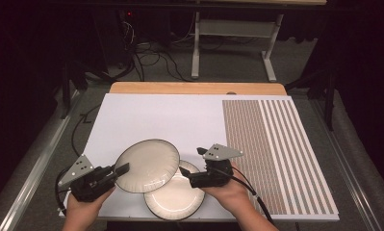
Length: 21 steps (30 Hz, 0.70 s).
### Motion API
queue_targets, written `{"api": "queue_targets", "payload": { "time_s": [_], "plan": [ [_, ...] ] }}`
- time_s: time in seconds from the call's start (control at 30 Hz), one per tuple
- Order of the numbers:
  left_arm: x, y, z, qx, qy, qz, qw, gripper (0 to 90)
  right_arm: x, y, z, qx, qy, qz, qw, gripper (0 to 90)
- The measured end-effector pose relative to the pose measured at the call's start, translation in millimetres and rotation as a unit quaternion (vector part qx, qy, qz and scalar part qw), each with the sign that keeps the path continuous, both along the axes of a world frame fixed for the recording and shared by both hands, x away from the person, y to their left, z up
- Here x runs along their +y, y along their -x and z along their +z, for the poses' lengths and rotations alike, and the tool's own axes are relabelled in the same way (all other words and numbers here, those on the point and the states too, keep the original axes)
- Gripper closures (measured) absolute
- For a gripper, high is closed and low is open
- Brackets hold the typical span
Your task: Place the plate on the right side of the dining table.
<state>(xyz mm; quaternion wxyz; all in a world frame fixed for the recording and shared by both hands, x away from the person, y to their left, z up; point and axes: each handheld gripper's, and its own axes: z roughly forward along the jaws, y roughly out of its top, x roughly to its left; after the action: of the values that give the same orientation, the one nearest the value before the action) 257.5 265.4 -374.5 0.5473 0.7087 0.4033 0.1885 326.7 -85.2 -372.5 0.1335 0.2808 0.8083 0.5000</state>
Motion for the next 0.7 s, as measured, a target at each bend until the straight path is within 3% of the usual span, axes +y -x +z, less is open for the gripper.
{"api": "queue_targets", "payload": {
  "time_s": [0.23, 0.37, 0.63, 0.7],
  "plan": [
    [1.2, -0.5, -0.5, 0.000, 0.001, -0.003, 1.0000, 79.6, 22.5, -5.6, -4.1, 0.016, 0.003, 0.010, 0.9998, 22.7],
    [1.8, -0.8, -0.8, 0.000, 0.002, -0.004, 1.0000, 79.6, 35.4, -13.1, -9.0, 0.027, -0.001, 0.013, 0.9995, 31.6],
    [2.7, -1.1, -1.3, 0.000, 0.003, -0.006, 1.0000, 79.5, 40.0, -19.3, -14.8, 0.054, -0.011, 0.014, 0.9984, 50.2],
    [3.3, -1.2, -1.4, 0.001, 0.004, -0.006, 1.0000, 79.5, 40.7, -19.4, -15.5, 0.058, -0.014, 0.022, 0.9980, 59.1]
  ]
}}
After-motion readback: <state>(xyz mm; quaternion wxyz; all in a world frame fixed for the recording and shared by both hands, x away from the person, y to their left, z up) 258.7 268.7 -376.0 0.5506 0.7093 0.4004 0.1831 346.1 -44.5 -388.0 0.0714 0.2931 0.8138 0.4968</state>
